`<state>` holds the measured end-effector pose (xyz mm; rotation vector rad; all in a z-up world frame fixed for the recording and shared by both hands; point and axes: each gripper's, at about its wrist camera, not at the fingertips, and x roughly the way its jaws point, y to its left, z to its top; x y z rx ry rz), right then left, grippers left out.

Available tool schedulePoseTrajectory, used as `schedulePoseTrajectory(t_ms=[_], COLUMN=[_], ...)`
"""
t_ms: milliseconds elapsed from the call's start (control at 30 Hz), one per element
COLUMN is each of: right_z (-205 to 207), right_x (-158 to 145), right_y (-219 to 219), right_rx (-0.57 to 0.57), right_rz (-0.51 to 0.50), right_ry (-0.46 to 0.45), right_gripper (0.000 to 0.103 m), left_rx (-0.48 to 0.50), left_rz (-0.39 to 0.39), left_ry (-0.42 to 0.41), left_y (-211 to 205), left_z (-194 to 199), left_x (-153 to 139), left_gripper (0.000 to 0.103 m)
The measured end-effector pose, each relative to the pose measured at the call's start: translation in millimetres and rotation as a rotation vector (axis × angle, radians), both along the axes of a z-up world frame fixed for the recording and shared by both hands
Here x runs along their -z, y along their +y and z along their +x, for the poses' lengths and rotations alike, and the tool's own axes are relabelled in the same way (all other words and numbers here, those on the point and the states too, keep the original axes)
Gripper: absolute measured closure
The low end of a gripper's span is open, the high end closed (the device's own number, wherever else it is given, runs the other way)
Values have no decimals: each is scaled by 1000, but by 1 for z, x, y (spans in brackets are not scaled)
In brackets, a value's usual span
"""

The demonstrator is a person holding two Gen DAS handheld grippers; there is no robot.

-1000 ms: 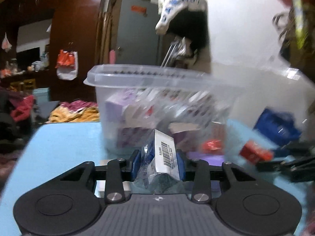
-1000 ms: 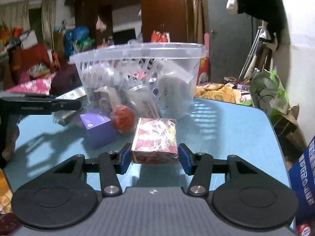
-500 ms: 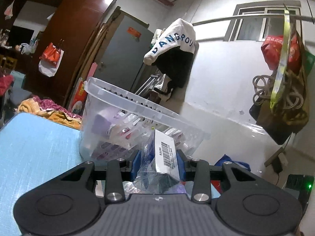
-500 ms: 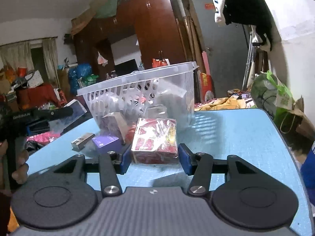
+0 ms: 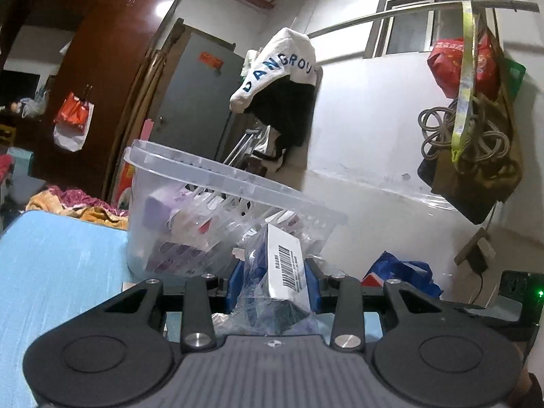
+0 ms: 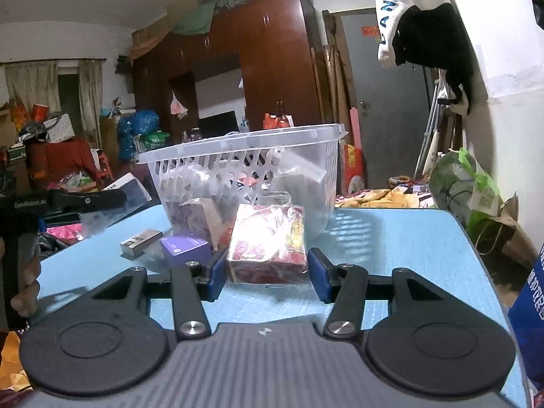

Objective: Organize objects
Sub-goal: 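Carry the red gift box with the right gripper while the left carries a barcoded bag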

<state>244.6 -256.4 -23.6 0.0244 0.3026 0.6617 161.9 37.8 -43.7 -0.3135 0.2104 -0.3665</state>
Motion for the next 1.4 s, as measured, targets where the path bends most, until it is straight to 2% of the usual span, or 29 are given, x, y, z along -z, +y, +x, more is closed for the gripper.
schedulePoseTrajectory(t_ms=[267, 400, 467, 567, 667, 767, 833, 933, 967, 1000, 1033, 1067, 1100, 1133, 1200, 1267, 1333, 1400], right_z=[-5, -9, -14, -12, 13, 53, 78, 106, 110, 114, 119, 122, 118, 110, 87, 66, 52, 60], right_x=[0, -12, -35, -85, -133, -164, -169, -158, -152, -147, -142, -138, -137, -135, -132, -127, -114, -96], right_y=[-4, -13, -16, -1, 25, 46, 62, 80, 83, 86, 90, 92, 89, 85, 71, 56, 41, 37], right_rx=[13, -4, -42, -37, -53, -58, -30, -27, -26, -18, -9, -2, 4, 7, -5, 4, 13, -5], right_rz=[32, 108, 166, 117, 59, 32, -23, -81, -93, -109, -132, -143, -136, -121, -91, -81, -89, -110], right_ry=[-16, -53, -110, -230, -268, -226, -198, -139, -132, -125, -93, -68, -76, -100, -143, -158, -174, -105], right_gripper=[49, 49, 49, 49, 49, 49, 49, 49, 48, 45, 31, 24, 13, 7, 0, 0, 0, 0], left_rx=[-15, -26, -38, -74, -118, -145, -153, -182, -190, -203, -217, -230, -238, -232, -212, -211, -225, -265], left_rz=[7, -5, 10, 63, 75, 95, 108, 114, 120, 137, 148, 161, 171, 176, 186, 206, 229, 256], left_ry=[-32, -94, -158, -211, -183, -101, -57, -13, 3, 41, 74, 98, 101, 92, 42, -11, -24, 43], left_y=[1, 2, 0, -5, -6, -8, -12, -15, -16, -18, -16, -15, -15, -13, -8, -5, 0, 8], left_z=[-7, -19, -25, -15, 19, 62, 82, 102, 108, 117, 119, 122, 119, 113, 89, 59, 34, 24], left_x=[-1, -23, -52, -102, -140, -157, -157, -148, -143, -136, -129, -124, -120, -120, -120, -117, -105, -83], left_gripper=[61, 61, 61, 61, 61, 61, 61, 59, 52, 31, 22, 19, 19, 19, 19, 16, 9, 6])
